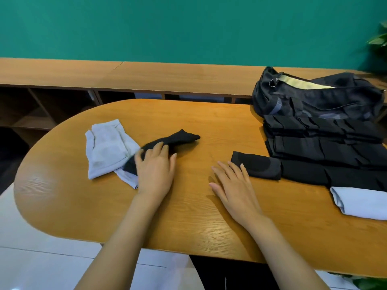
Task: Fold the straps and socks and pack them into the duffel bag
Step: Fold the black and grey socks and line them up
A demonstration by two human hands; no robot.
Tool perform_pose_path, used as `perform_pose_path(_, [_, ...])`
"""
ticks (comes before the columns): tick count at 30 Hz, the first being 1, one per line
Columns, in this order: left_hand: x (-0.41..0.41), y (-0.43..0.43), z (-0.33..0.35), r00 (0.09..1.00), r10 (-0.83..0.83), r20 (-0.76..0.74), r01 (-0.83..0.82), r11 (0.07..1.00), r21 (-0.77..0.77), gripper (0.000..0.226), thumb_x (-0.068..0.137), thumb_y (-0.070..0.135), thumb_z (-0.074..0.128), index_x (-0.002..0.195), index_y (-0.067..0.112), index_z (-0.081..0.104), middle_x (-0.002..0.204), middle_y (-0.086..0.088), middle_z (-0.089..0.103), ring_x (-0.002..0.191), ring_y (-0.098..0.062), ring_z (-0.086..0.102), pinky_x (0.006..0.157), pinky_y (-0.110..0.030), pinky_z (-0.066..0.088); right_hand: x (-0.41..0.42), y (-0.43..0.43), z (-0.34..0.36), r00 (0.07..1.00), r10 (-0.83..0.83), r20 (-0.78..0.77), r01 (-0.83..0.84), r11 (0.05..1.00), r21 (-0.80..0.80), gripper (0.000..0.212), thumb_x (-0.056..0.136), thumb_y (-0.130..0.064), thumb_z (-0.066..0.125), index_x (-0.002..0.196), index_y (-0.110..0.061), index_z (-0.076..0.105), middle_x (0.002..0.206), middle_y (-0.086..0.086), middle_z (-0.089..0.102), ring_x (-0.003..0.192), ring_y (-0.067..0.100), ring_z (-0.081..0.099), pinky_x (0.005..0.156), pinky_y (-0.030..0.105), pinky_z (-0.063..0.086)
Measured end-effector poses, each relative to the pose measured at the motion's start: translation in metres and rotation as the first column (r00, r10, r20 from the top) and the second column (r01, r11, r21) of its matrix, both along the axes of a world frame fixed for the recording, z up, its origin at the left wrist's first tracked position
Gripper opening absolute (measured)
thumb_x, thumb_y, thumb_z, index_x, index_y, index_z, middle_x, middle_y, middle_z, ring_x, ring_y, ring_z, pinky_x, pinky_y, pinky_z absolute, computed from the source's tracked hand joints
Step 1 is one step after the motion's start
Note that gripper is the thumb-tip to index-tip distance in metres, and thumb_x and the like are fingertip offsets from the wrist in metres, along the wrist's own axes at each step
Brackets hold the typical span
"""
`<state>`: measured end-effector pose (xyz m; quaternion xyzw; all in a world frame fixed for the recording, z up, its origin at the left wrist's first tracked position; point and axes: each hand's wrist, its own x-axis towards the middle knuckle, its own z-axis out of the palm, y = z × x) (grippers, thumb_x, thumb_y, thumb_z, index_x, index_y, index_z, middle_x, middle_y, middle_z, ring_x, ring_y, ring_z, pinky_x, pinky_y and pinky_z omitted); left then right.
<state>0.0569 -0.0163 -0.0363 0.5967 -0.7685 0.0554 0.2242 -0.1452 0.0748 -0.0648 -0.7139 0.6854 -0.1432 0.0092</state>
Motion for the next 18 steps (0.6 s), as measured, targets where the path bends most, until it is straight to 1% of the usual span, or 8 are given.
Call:
perform_pose_path(2, [-0.016,0.014,0.008,0.976,-0.192,-0.102,0.193,0.981,0.007,0.040,0.099,0.036,0.041,0.119,0.012,0.066,0.124,-0.006,0.064,0.103,-0.028,0.063,0.087,-0.043,0.044,0.001,-0.001,0.000,1.000,-0.001,0.029,0.001,1.000,-0.006,0.064,0.097,-0.056,0.012,0.146,-0.025,0.040,0.153,-0.004,0.037,0.145,0.017,0.024,0.121,0.039,0.006])
perform_pose_path(3, [-0.024,0.021,0.010,0.942,-0.276,-0.193,0.292,0.955,0.058,0.038,0.101,0.036,0.043,0.124,0.014,0.065,0.127,-0.003,0.063,0.107,-0.023,0.062,0.089,-0.041,0.047,0.001,0.000,0.001,0.999,-0.002,0.049,0.003,1.000,-0.013,0.064,0.097,-0.054,0.011,0.147,-0.026,0.039,0.154,-0.005,0.036,0.146,0.015,0.023,0.121,0.038,0.006])
perform_pose_path(5, [-0.033,0.033,0.006,0.874,-0.331,-0.357,0.407,0.898,0.164,0.038,0.101,0.036,0.046,0.131,0.019,0.061,0.132,0.001,0.060,0.114,-0.013,0.058,0.096,-0.032,0.047,0.000,0.003,0.001,0.993,-0.008,0.115,0.012,0.999,-0.033,0.057,0.101,-0.049,0.016,0.148,-0.026,0.037,0.154,-0.007,0.036,0.145,0.010,0.024,0.122,0.037,0.008])
perform_pose_path(8, [-0.029,0.039,-0.011,0.913,-0.284,-0.294,0.354,0.908,0.223,0.038,0.100,0.036,0.048,0.134,0.021,0.057,0.139,0.002,0.055,0.127,-0.012,0.047,0.105,-0.032,0.040,-0.004,0.010,0.000,0.983,0.006,0.184,0.001,0.999,-0.039,0.047,0.104,-0.038,0.030,0.150,-0.028,0.032,0.155,-0.010,0.033,0.144,0.005,0.023,0.121,0.032,0.010])
perform_pose_path(10, [-0.020,0.044,-0.023,0.938,-0.256,-0.234,0.323,0.892,0.317,0.042,0.099,0.039,0.049,0.137,0.023,0.053,0.145,0.004,0.048,0.134,-0.012,0.039,0.110,-0.035,0.035,-0.005,0.017,-0.001,0.984,0.061,0.169,-0.064,0.998,0.012,0.046,0.105,-0.038,0.030,0.150,-0.031,0.032,0.156,-0.014,0.030,0.145,0.003,0.018,0.120,0.029,0.005])
perform_pose_path(13, [-0.008,0.057,-0.030,0.929,-0.309,-0.204,0.365,0.857,0.362,0.050,0.094,0.047,0.053,0.140,0.029,0.049,0.149,0.013,0.039,0.137,-0.007,0.029,0.113,-0.034,0.027,-0.008,0.027,-0.003,0.981,0.112,0.160,-0.126,0.989,0.081,0.042,0.105,-0.039,0.027,0.146,-0.035,0.040,0.154,-0.018,0.033,0.145,-0.001,0.016,0.119,0.028,-0.004])
perform_pose_path(16, [0.007,0.071,-0.032,0.890,-0.363,-0.275,0.445,0.820,0.359,0.047,0.092,0.052,0.052,0.136,0.035,0.053,0.143,0.023,0.043,0.128,0.001,0.031,0.110,-0.034,0.025,-0.013,0.038,-0.003,0.970,0.082,0.228,-0.103,0.991,0.084,0.039,0.105,-0.039,0.029,0.140,-0.036,0.047,0.150,-0.021,0.037,0.143,-0.004,0.017,0.121,0.028,-0.003])
perform_pose_path(18, [0.016,0.076,-0.035,0.847,-0.400,-0.351,0.515,0.781,0.352,0.051,0.088,0.063,0.045,0.132,0.039,0.056,0.138,0.030,0.045,0.124,0.007,0.031,0.107,-0.033,0.025,-0.018,0.045,-0.003,0.960,0.078,0.269,-0.110,0.988,0.106,0.040,0.102,-0.046,0.031,0.137,-0.039,0.048,0.148,-0.024,0.037,0.142,-0.007,0.015,0.122,0.033,-0.001])
